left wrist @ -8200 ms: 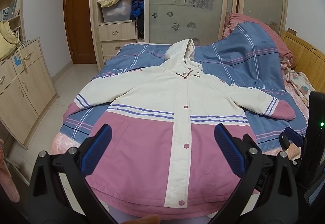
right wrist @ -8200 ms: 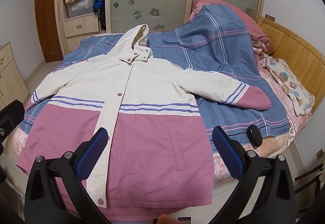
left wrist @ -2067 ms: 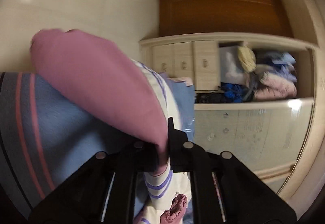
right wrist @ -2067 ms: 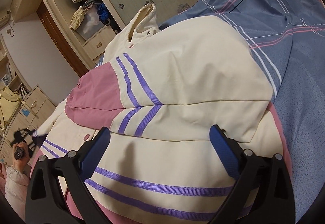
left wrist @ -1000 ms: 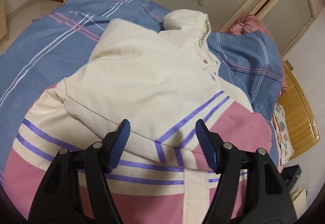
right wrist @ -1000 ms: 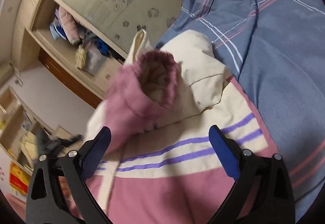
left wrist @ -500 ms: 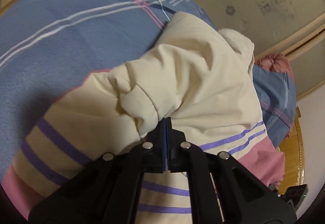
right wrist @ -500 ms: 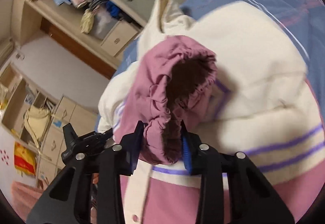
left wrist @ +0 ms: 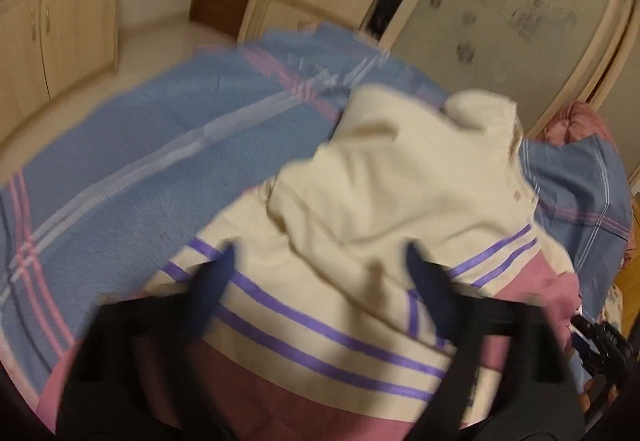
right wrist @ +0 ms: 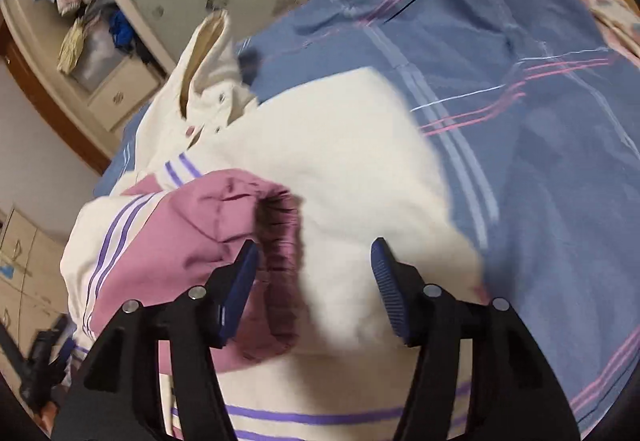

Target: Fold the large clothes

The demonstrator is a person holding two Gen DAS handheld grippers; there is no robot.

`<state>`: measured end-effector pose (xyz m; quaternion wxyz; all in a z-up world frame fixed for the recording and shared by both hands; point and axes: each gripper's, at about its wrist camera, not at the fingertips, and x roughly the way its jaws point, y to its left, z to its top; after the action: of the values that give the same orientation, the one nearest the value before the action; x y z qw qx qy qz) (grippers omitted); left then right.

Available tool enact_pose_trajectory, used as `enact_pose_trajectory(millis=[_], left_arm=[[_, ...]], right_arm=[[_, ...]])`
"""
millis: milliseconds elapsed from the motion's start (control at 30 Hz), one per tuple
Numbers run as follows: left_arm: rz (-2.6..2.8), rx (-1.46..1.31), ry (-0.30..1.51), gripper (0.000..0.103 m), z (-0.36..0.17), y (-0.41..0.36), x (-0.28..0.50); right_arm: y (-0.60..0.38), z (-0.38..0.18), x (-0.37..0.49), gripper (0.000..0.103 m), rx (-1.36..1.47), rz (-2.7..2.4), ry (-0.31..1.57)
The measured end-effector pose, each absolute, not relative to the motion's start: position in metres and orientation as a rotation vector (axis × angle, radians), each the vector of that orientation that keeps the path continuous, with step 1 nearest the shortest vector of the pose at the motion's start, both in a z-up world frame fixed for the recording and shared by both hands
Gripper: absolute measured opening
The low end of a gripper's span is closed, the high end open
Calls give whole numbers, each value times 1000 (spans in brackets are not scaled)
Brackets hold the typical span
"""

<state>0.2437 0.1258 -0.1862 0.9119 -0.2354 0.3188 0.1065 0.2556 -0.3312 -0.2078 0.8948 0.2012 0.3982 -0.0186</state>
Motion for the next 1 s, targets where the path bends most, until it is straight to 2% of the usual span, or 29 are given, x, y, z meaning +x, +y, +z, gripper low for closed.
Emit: enact_pose_trajectory(millis=[133,267,367,433,533,733,867,933,967,1000], left_arm=[[121,-367,574,92,-151,95,240],[13,-330,647,91,-150,72,259],[-23,-275,753,75,-168,57,288],[11,-251,840,70,-186,55,315],[55,-258,883,70,-208,60,345],[147,-283,865,70,-207,69,384],[156,-264,865,70,-205,66,381],[126,-255,844,70,-191,64,358],[107,-268,824,74,-185,64,343],[77,-284,803,77,-178,66,325]], right_arm=[[-315,-183,221,59,401,51,689],[-264,-177,215,58,286,237,746],[-230,-193,234,56,203,273,827],[-215,-209,257,50,146,247,880],[-206,-230,297,48,108,182,916],[-201,-243,365,46,66,121,894],[-194,-244,367,48,-10,136,907],[-203,-228,339,54,28,177,867],[-209,-220,321,66,51,207,836],[-217,-212,297,72,71,235,802]])
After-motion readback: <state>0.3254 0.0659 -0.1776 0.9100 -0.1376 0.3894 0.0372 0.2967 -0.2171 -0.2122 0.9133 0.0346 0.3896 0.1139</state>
